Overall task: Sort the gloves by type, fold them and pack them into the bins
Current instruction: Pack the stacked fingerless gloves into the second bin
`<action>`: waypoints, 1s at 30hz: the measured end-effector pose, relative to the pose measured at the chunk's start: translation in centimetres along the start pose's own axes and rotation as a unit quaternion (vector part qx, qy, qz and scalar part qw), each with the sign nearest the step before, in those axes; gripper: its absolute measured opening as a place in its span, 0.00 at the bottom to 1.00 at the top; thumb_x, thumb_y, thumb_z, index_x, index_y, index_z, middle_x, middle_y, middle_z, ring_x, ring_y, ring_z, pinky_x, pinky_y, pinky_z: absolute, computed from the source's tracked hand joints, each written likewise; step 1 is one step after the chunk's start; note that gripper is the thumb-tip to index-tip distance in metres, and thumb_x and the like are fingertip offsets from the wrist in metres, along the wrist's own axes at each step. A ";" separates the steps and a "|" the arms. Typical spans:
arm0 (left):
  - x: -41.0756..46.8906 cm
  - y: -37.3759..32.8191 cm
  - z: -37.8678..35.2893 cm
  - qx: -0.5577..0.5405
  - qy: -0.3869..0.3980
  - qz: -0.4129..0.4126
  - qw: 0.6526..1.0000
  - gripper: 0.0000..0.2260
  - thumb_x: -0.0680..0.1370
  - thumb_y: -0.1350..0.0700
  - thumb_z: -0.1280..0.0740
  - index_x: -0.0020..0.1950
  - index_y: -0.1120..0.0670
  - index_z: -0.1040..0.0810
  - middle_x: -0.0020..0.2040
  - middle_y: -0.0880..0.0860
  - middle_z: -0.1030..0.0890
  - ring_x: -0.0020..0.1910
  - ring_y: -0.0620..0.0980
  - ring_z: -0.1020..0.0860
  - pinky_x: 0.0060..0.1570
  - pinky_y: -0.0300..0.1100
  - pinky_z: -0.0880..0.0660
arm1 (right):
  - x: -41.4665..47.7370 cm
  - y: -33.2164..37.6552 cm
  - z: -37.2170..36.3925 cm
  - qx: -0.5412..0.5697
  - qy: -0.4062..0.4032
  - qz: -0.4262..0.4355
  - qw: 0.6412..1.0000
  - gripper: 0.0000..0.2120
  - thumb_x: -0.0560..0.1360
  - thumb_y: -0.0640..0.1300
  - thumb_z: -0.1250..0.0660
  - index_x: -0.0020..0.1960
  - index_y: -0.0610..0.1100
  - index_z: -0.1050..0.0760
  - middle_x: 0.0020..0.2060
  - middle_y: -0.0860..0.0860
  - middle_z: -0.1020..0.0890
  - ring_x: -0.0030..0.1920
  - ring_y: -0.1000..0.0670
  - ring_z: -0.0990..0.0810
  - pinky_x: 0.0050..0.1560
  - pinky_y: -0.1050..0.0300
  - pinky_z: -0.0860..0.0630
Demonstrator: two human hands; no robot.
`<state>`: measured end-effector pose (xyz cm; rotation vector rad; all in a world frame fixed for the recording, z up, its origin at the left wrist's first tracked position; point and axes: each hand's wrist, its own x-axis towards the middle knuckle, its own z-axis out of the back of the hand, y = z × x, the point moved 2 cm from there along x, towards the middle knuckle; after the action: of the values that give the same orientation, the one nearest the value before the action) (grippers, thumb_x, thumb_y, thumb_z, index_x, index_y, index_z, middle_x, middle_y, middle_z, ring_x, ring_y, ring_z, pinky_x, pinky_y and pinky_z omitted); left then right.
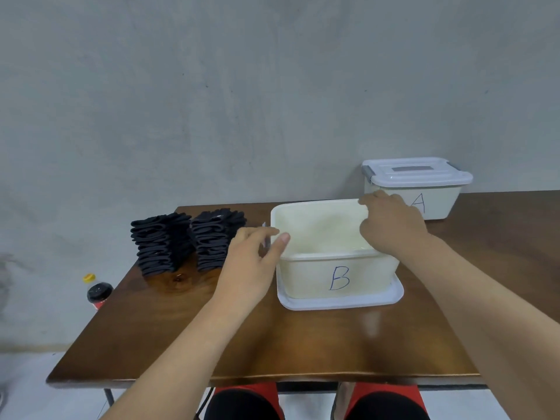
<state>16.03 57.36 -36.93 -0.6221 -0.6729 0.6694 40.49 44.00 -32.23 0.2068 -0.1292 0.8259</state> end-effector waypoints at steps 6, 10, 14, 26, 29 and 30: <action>3.6 3.7 3.1 0.055 -0.053 0.024 0.997 0.17 0.88 0.44 0.45 0.65 0.46 0.19 0.64 0.45 0.22 0.66 0.46 0.27 0.66 0.45 0.30 | 2.3 4.5 0.8 0.137 -0.003 0.097 0.986 0.26 0.78 0.37 0.38 0.75 0.51 0.25 0.73 0.53 0.24 0.72 0.44 0.26 0.67 0.48 0.26; 8.4 6.8 5.8 0.109 -0.058 0.017 0.992 0.16 0.88 0.48 0.46 0.65 0.48 0.19 0.62 0.47 0.22 0.65 0.51 0.26 0.68 0.49 0.28 | 4.6 7.7 0.3 0.170 0.036 0.134 0.976 0.26 0.78 0.37 0.40 0.73 0.52 0.24 0.72 0.55 0.24 0.71 0.47 0.26 0.67 0.47 0.25; 14.7 9.6 7.3 0.152 0.004 0.041 0.987 0.15 0.88 0.56 0.46 0.68 0.51 0.22 0.62 0.50 0.22 0.57 0.50 0.23 0.57 0.43 0.28 | 7.3 10.3 -0.7 0.176 0.070 0.157 0.969 0.25 0.78 0.36 0.39 0.72 0.53 0.22 0.70 0.56 0.22 0.69 0.48 0.24 0.68 0.48 0.25; 17.4 17.4 1.8 0.269 0.268 0.096 0.920 0.42 0.80 0.24 0.46 0.87 0.44 0.49 0.87 0.48 0.49 0.86 0.52 0.48 0.82 0.56 0.44 | 14.3 15.9 -4.7 0.133 0.211 0.206 0.946 0.15 0.85 0.46 0.40 0.65 0.56 0.18 0.63 0.60 0.20 0.65 0.55 0.22 0.63 0.58 0.27; 15.5 19.2 0.8 0.281 0.224 0.059 0.931 0.42 0.80 0.27 0.41 0.87 0.42 0.54 0.87 0.46 0.54 0.86 0.50 0.54 0.83 0.54 0.49 | 15.9 17.7 -5.3 0.127 0.265 0.206 0.933 0.15 0.84 0.44 0.38 0.64 0.57 0.18 0.59 0.64 0.20 0.62 0.57 0.22 0.58 0.61 0.28; 15.4 19.7 0.7 0.277 0.214 0.053 0.935 0.42 0.80 0.28 0.40 0.87 0.42 0.54 0.87 0.46 0.55 0.86 0.49 0.55 0.84 0.53 0.50 | 16.5 18.4 -5.6 0.126 0.281 0.205 0.929 0.14 0.84 0.44 0.38 0.64 0.56 0.18 0.56 0.64 0.19 0.59 0.58 0.21 0.56 0.62 0.27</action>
<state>17.85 80.96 -44.83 -0.2598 -0.0296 0.7529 38.11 69.20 -32.08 0.1788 0.4943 1.2899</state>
